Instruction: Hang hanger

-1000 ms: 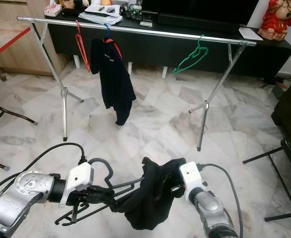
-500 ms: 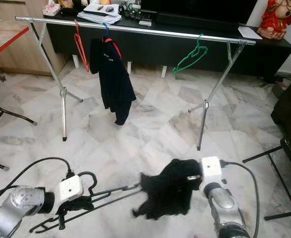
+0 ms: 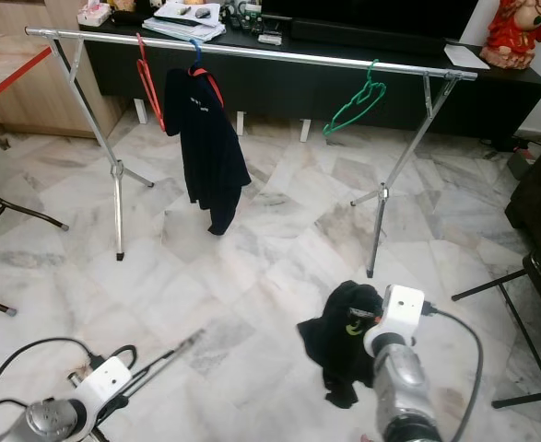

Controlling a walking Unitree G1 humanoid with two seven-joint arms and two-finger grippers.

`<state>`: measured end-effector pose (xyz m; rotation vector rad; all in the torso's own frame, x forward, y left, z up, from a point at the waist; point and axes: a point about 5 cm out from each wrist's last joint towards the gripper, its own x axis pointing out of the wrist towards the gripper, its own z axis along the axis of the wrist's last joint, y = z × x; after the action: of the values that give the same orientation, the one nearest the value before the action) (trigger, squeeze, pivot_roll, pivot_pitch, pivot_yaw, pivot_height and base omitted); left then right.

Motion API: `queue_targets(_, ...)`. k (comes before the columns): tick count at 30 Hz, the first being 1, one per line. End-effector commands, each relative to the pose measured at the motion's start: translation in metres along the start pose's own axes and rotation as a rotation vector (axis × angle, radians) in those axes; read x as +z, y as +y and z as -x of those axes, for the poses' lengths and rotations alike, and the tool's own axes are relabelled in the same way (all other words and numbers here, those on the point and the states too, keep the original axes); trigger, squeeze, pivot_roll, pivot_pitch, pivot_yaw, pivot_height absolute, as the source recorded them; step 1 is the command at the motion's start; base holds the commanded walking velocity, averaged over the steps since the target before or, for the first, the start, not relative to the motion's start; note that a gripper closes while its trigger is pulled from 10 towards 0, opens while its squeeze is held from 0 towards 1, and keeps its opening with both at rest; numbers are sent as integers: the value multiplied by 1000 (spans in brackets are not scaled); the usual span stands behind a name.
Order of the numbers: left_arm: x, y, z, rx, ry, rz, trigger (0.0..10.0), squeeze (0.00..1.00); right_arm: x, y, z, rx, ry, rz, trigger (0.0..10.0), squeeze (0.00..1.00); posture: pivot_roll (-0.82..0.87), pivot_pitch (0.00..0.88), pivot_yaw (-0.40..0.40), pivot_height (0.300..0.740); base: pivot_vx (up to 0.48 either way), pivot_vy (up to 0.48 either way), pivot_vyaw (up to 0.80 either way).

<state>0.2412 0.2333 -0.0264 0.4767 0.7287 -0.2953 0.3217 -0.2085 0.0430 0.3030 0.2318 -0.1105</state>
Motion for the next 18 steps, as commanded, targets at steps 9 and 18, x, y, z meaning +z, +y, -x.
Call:
queue_targets(9, -63, -16, 14, 149, 164, 264, 10000, 0, -8, -9, 9, -166, -28, -235, 1333, 0, 6, 123, -61, 740, 0, 0, 0)
queue_targets(18, -91, -34, 25, 166, 250, 345, 10000, 0, -16, -4, 15, -177, -22, -209, 10000, 0, 5, 91, -54, 740, 0, 0, 0)
